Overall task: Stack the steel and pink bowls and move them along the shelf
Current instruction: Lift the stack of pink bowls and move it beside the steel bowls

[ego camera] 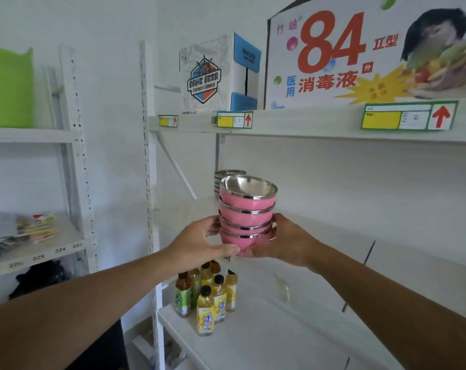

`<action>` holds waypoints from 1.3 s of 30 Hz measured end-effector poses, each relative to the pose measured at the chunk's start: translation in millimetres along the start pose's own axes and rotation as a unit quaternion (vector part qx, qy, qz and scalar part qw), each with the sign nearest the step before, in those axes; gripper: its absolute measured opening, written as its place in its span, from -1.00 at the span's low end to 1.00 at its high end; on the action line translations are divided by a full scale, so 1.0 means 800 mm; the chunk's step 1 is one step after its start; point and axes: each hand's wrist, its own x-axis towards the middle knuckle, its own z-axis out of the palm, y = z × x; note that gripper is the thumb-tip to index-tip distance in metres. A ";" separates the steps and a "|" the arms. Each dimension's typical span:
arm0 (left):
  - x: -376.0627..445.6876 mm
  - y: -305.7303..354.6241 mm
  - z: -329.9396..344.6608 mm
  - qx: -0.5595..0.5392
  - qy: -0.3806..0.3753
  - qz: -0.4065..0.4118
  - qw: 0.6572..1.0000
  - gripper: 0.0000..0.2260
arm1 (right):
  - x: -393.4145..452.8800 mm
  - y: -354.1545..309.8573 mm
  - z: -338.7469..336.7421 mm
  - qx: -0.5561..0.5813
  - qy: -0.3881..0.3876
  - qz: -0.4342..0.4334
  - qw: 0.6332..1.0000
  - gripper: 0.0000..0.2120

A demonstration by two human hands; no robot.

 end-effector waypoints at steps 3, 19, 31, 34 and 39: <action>0.040 -0.007 0.011 0.007 -0.016 -0.004 1.000 -0.29 | 0.025 0.030 -0.018 0.005 0.007 -0.006 1.000 -0.52; 0.146 -0.073 0.045 0.059 -0.090 -0.018 0.994 -0.25 | 0.085 0.143 -0.019 -0.038 0.075 0.098 0.992 -0.26; 0.105 -0.093 0.021 0.281 0.034 0.080 0.956 -0.48 | 0.034 0.096 0.036 -0.296 0.212 0.174 0.915 -0.37; 0.098 -0.093 0.043 0.224 0.010 0.105 0.969 -0.48 | 0.027 0.089 0.053 -0.220 0.237 0.198 0.925 -0.66; 0.133 -0.087 0.062 -0.039 -0.101 -0.007 0.994 -0.50 | 0.046 0.093 0.038 -0.036 0.202 0.243 0.948 -0.75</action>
